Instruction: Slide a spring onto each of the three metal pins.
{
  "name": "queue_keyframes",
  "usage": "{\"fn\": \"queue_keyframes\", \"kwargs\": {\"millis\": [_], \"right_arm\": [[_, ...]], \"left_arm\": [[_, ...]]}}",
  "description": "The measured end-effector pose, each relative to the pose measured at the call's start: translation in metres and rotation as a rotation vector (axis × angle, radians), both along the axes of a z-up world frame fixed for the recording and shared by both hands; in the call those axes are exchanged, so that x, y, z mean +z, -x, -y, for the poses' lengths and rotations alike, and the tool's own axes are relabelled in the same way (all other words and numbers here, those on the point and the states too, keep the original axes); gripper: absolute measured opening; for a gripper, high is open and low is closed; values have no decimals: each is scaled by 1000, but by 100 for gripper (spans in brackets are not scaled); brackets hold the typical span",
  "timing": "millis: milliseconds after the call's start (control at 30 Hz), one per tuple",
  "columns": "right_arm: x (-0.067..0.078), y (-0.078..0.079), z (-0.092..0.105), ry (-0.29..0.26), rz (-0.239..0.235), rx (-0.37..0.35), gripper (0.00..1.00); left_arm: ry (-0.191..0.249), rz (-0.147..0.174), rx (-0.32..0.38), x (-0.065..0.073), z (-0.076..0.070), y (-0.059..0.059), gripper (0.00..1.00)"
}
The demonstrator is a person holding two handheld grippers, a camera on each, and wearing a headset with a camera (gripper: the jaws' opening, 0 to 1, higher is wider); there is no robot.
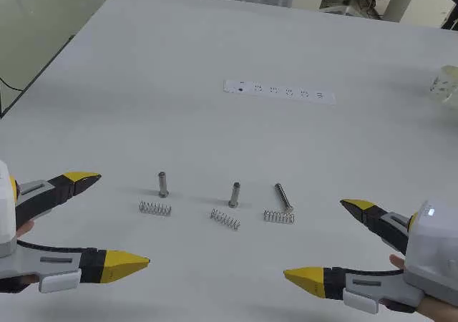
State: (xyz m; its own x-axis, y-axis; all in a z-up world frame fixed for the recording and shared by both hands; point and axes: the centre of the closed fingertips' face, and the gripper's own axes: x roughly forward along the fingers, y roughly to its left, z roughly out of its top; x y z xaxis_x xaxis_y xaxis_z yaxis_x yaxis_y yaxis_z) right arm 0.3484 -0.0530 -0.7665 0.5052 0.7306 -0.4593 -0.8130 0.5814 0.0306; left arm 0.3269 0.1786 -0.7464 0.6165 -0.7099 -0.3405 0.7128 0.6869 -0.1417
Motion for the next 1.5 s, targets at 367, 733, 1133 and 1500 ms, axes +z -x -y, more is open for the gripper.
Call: {"fn": "queue_keyframes", "kwargs": {"millis": [367,733,1133,1500], "right_arm": [[2,-3,2,0,6,-2,98],[3,-3,0,-23,1,-2,100],[-6,-4,2,-26,-20,-12,100],[-11,-3,5,-11,-32,-5,100]], "left_arm": [[32,1,14,5,0,-2,97],[51,46,-1,8,1,-1,97],[-2,4,-9,-12,-3,-2,97],[14,8,-19,-9,-1,-4,97]]}}
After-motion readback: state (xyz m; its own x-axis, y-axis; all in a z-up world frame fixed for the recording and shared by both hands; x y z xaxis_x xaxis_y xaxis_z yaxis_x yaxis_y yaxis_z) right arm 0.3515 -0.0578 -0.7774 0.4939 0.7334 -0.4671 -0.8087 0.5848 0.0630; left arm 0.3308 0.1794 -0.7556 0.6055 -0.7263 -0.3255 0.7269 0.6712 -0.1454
